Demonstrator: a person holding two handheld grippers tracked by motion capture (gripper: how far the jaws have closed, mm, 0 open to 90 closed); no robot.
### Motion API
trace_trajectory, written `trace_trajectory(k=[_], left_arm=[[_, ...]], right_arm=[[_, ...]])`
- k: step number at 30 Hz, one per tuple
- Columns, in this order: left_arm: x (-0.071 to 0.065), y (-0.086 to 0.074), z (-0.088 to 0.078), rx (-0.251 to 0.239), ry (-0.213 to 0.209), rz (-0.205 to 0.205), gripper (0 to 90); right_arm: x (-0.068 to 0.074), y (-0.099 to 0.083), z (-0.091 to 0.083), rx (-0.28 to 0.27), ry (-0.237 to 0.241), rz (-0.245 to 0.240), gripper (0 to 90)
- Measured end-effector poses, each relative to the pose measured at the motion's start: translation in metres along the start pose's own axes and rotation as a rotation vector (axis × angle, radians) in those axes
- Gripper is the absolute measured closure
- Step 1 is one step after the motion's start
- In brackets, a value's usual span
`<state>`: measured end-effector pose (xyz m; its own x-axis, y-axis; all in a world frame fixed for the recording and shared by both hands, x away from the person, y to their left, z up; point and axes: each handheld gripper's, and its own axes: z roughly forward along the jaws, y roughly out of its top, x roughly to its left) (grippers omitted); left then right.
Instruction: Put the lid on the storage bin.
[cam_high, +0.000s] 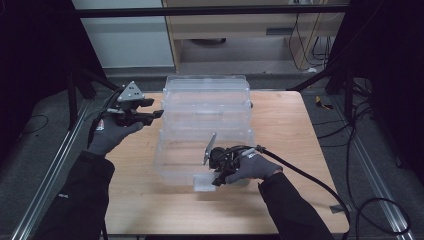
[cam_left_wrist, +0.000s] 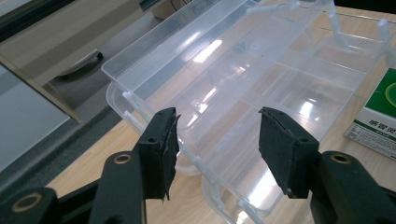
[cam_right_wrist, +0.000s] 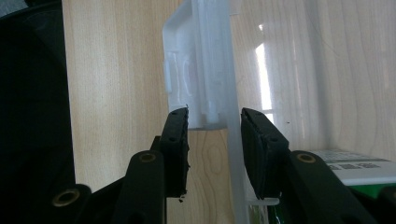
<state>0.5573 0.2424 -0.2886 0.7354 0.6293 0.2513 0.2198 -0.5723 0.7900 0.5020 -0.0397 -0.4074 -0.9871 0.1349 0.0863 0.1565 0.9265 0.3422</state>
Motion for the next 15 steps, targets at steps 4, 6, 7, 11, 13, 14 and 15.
trace_trajectory(k=[4, 6, 7, 11, 13, 14, 15], left_arm=[[0.002, 0.007, 0.005, 0.012, -0.031, 0.035, 45.8], [0.003, 0.011, 0.007, 0.021, -0.042, 0.061, 45.5], [0.002, 0.013, 0.009, 0.026, -0.048, 0.067, 45.2], [0.002, 0.021, 0.014, 0.055, -0.065, 0.124, 45.0], [0.002, 0.026, 0.017, 0.073, -0.065, 0.154, 44.8], [0.002, 0.027, 0.018, 0.085, -0.066, 0.168, 45.4], [0.002, 0.031, 0.02, 0.104, -0.068, 0.188, 45.6]], right_arm=[[0.001, 0.0, 0.0, 0.001, -0.005, -0.007, 63.2], [0.001, 0.0, 0.0, -0.001, -0.006, -0.008, 63.3], [0.001, 0.0, 0.0, 0.001, -0.008, -0.005, 63.2], [0.002, 0.0, 0.0, -0.004, -0.011, -0.004, 63.3], [0.002, 0.0, 0.0, -0.005, -0.013, 0.002, 63.3], [0.003, 0.0, 0.0, -0.005, -0.014, 0.003, 63.3], [0.002, 0.0, 0.0, -0.006, -0.013, -0.003, 63.3]])
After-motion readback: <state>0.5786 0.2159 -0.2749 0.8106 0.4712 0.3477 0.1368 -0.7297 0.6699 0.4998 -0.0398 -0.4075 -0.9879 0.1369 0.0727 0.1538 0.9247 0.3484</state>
